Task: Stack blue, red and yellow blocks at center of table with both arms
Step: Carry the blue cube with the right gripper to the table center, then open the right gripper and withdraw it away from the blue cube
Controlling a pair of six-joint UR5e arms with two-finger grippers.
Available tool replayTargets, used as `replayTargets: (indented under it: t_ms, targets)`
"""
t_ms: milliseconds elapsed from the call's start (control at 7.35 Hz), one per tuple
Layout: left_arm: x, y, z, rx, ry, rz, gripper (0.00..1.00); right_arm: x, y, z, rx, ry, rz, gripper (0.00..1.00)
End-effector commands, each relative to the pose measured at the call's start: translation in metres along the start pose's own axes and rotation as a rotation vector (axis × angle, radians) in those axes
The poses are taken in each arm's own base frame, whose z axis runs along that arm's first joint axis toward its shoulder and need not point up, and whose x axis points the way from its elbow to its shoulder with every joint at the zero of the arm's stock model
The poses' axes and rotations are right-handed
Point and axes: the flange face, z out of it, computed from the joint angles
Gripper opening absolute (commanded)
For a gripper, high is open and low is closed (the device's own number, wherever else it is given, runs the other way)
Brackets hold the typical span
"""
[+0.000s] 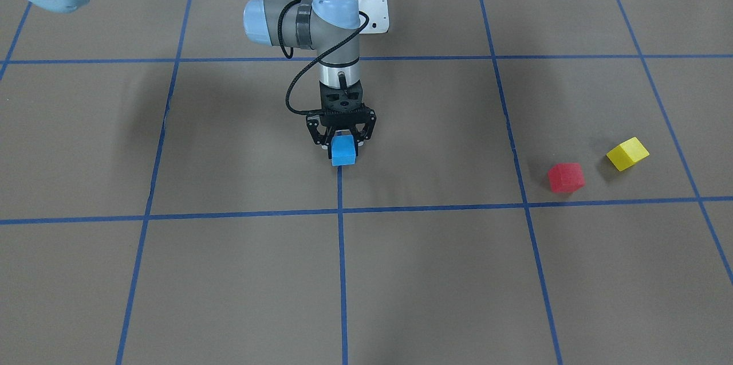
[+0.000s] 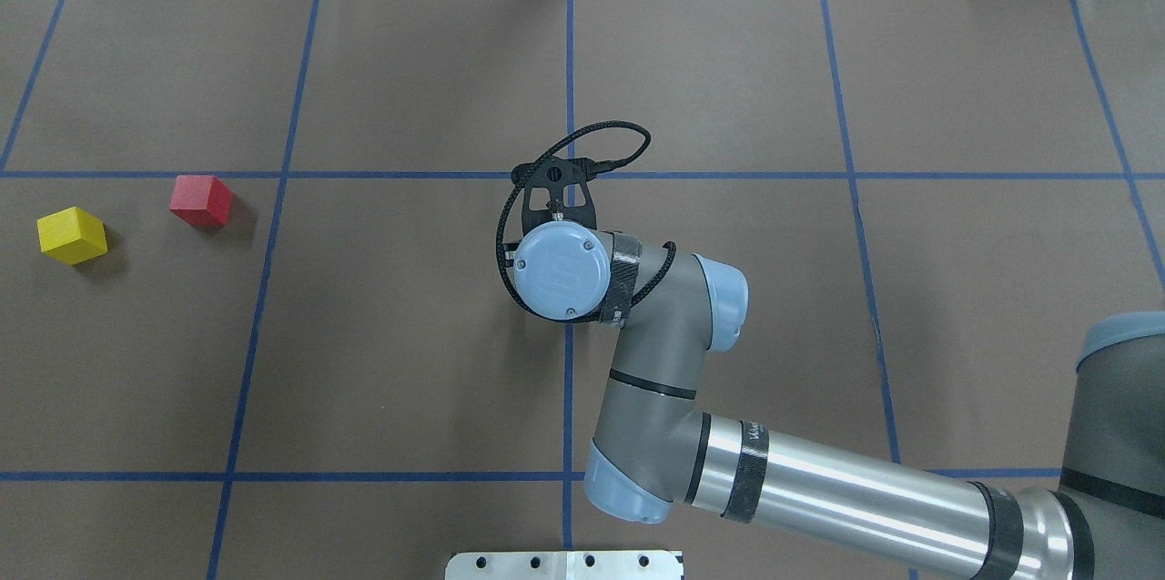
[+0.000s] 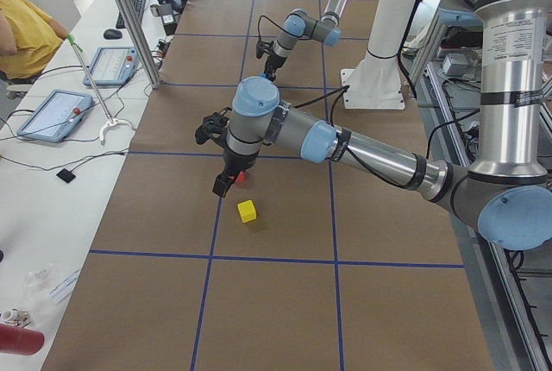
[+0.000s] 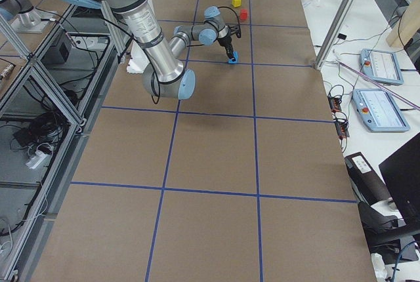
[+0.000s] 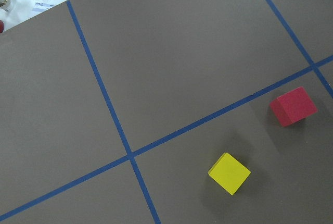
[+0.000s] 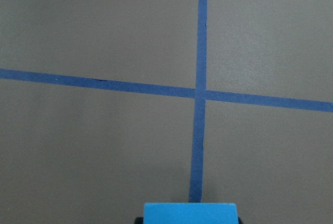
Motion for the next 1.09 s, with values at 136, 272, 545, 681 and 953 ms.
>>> replayTargets:
  t_ms: [136, 272, 545, 681, 953]
  targets:
    - [-0.001, 0.0, 0.0, -0.001, -0.001, -0.002, 1.0, 0.005, -0.001, -0.001, 0.002, -0.004, 0.003, 0.99]
    - [-0.001, 0.0, 0.0, -0.001, -0.001, -0.002, 1.0, 0.012, -0.024, -0.01, 0.023, -0.007, 0.023, 0.99]
    - [-0.002, -0.003, 0.002, -0.002, 0.0, -0.002, 1.0, 0.073, -0.122, -0.05, 0.003, 0.018, 0.104, 1.0]
    - [-0.001, -0.006, 0.0, 0.005, 0.0, 0.002, 1.0, 0.13, -0.187, -0.094, -0.048, 0.012, 0.091, 0.99]
    - [0.013, -0.017, -0.016, 0.086, -0.006, -0.065, 1.0, 0.303, -0.255, -0.155, -0.107, -0.024, -0.048, 0.99]
